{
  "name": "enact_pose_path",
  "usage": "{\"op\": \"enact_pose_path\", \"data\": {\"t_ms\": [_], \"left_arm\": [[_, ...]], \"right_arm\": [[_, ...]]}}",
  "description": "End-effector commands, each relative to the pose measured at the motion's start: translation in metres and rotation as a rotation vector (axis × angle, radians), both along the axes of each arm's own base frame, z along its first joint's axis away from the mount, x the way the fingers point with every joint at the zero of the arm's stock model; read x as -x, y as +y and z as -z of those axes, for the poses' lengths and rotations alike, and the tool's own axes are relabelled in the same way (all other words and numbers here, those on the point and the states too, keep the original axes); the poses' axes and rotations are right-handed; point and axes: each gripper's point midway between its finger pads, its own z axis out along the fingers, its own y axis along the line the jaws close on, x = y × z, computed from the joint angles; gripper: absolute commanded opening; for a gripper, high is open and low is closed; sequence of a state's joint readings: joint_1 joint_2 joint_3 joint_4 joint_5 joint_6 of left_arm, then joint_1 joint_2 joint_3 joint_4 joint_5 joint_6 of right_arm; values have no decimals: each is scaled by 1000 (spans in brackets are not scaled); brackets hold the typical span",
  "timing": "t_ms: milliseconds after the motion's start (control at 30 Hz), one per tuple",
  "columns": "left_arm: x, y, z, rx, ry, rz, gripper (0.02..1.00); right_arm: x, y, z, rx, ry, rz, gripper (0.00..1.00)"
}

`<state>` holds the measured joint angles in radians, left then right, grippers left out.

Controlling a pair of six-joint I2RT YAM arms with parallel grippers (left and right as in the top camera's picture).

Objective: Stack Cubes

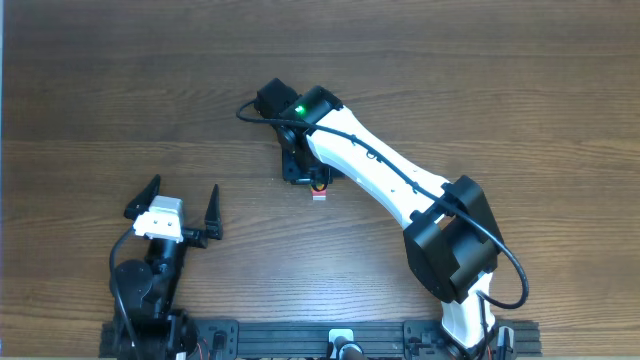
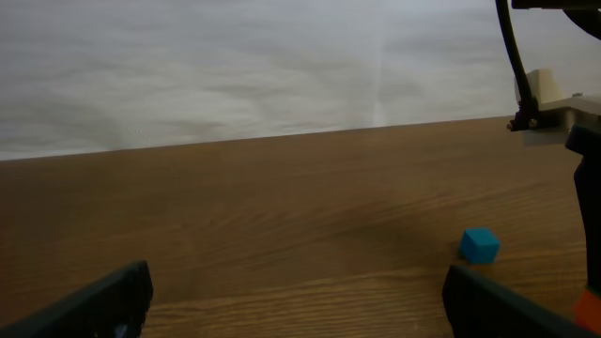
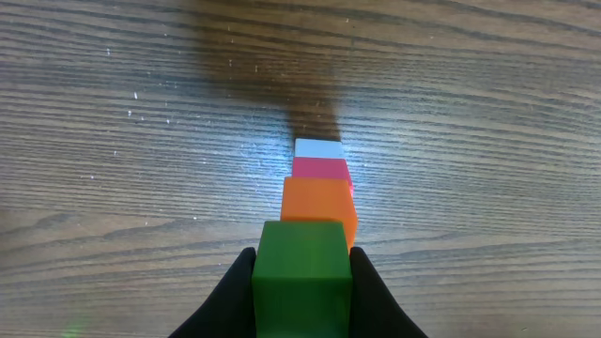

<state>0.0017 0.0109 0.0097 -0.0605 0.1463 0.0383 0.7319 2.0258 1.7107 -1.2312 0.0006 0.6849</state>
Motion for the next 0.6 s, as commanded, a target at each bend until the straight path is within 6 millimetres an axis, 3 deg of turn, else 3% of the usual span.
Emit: {"op": "enact_pose_path", "data": {"t_ms": [33, 367, 600], "left_arm": [[0, 0, 2, -13, 1, 6, 1000], [0, 0, 2, -13, 1, 6, 1000], [0, 0, 2, -13, 1, 6, 1000]], "right_arm": [[-2, -3, -11, -21, -17, 25, 12], [8, -17, -24, -79, -88, 33, 12], [6, -15, -25, -97, -109, 31, 12]]}}
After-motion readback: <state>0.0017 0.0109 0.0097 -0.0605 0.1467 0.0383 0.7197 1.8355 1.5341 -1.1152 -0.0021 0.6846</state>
